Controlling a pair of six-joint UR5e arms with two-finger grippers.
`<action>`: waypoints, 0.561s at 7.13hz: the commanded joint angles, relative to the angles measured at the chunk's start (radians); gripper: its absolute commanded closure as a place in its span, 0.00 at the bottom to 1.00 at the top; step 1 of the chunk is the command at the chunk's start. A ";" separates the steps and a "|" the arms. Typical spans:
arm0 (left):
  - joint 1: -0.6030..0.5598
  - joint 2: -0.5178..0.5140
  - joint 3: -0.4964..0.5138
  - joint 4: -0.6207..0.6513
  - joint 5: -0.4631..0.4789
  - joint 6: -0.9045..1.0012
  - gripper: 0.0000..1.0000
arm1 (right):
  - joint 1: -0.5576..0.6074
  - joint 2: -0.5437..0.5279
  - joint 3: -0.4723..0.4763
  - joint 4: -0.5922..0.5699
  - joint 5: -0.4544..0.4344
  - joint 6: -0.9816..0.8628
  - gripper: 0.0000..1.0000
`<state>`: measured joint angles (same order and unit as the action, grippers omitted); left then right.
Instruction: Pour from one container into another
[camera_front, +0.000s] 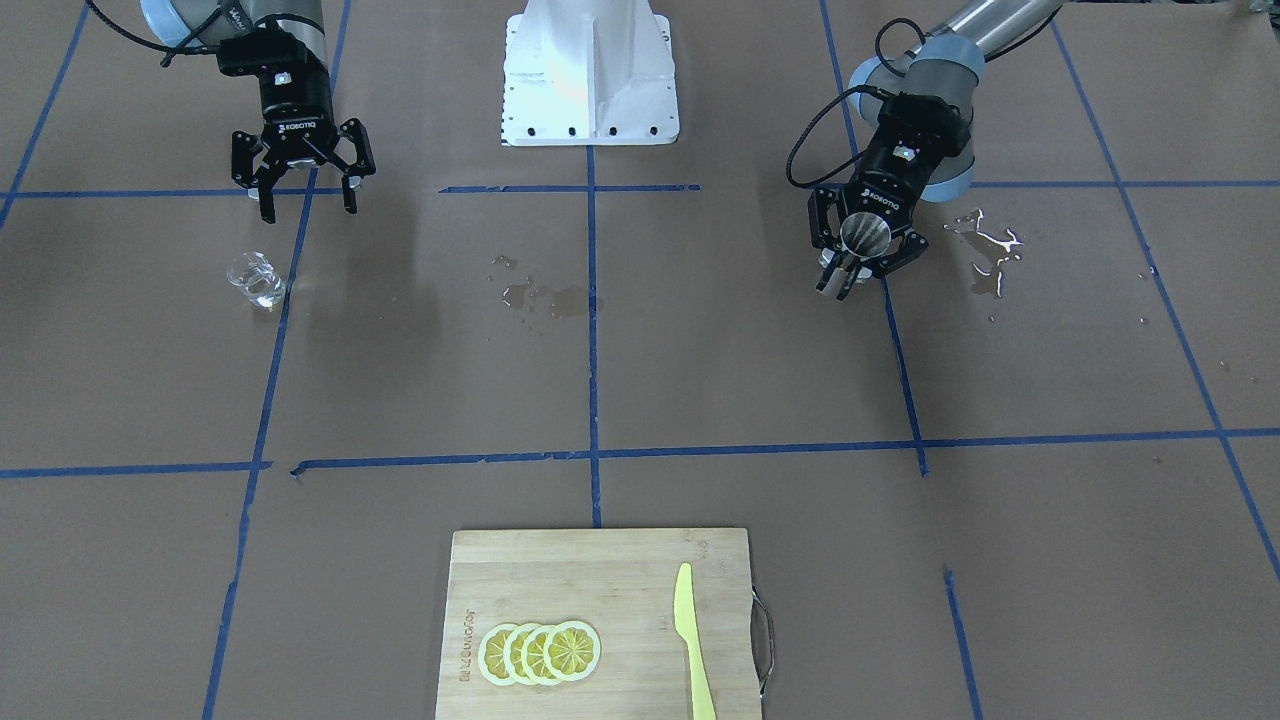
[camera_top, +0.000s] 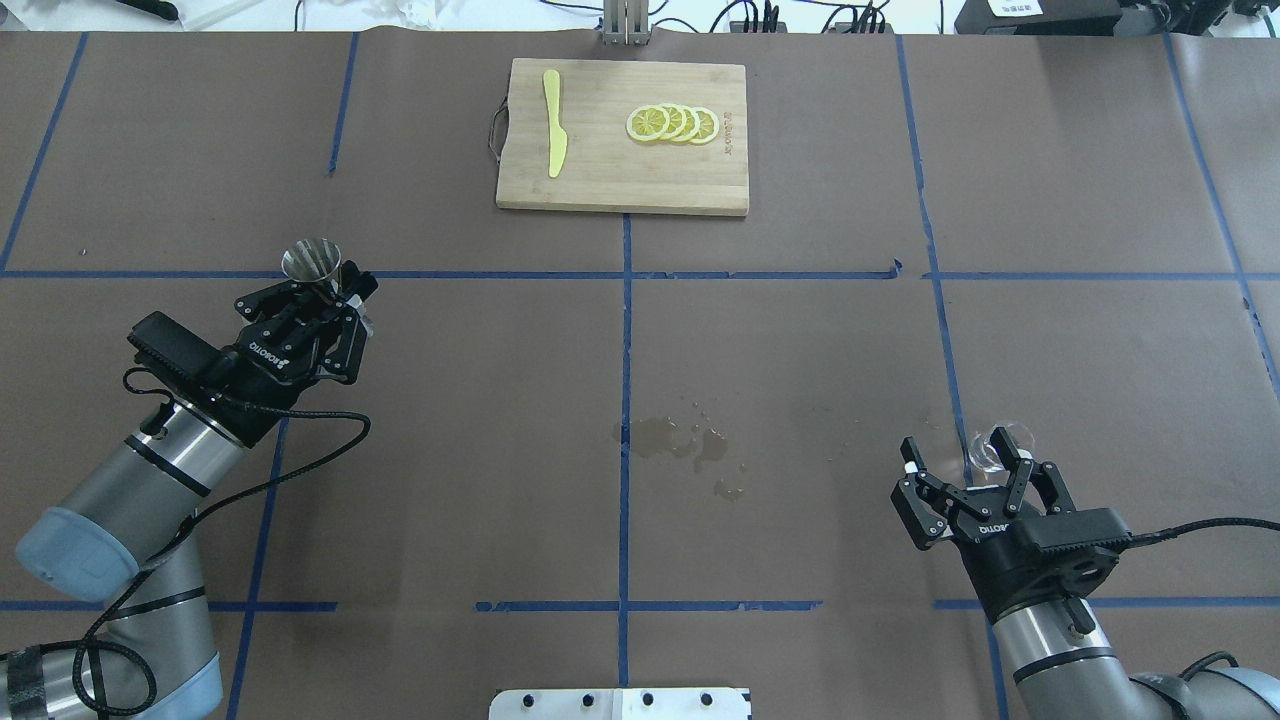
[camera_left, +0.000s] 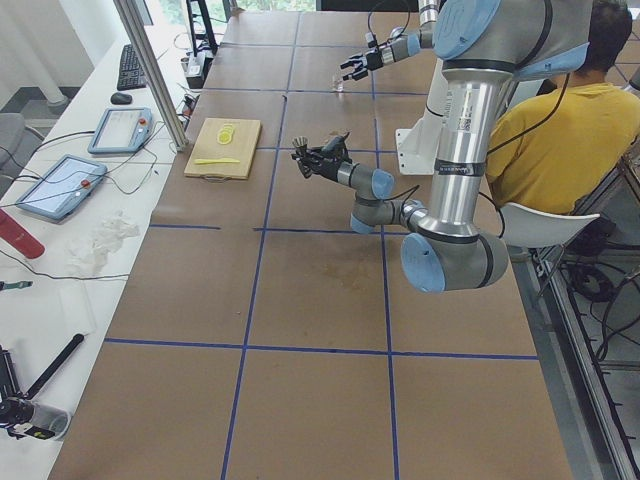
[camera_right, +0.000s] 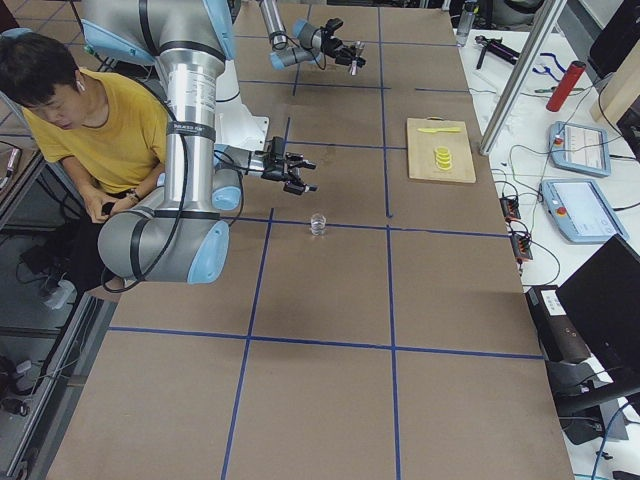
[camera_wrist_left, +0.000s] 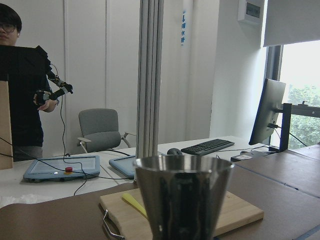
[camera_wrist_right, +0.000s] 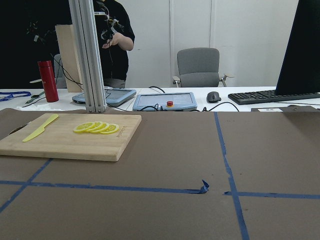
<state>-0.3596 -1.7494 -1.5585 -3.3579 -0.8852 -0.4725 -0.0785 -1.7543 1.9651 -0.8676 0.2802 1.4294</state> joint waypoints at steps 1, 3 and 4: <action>0.001 -0.004 0.000 0.000 0.000 0.000 1.00 | -0.012 0.002 -0.049 0.001 -0.039 0.011 0.01; 0.001 -0.005 0.000 0.000 0.000 0.000 1.00 | -0.010 0.002 -0.081 0.002 -0.068 0.052 0.01; 0.001 -0.007 0.000 0.000 0.000 0.000 1.00 | -0.010 -0.001 -0.094 0.002 -0.070 0.107 0.01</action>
<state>-0.3590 -1.7550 -1.5585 -3.3579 -0.8851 -0.4724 -0.0890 -1.7527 1.8884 -0.8654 0.2201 1.4823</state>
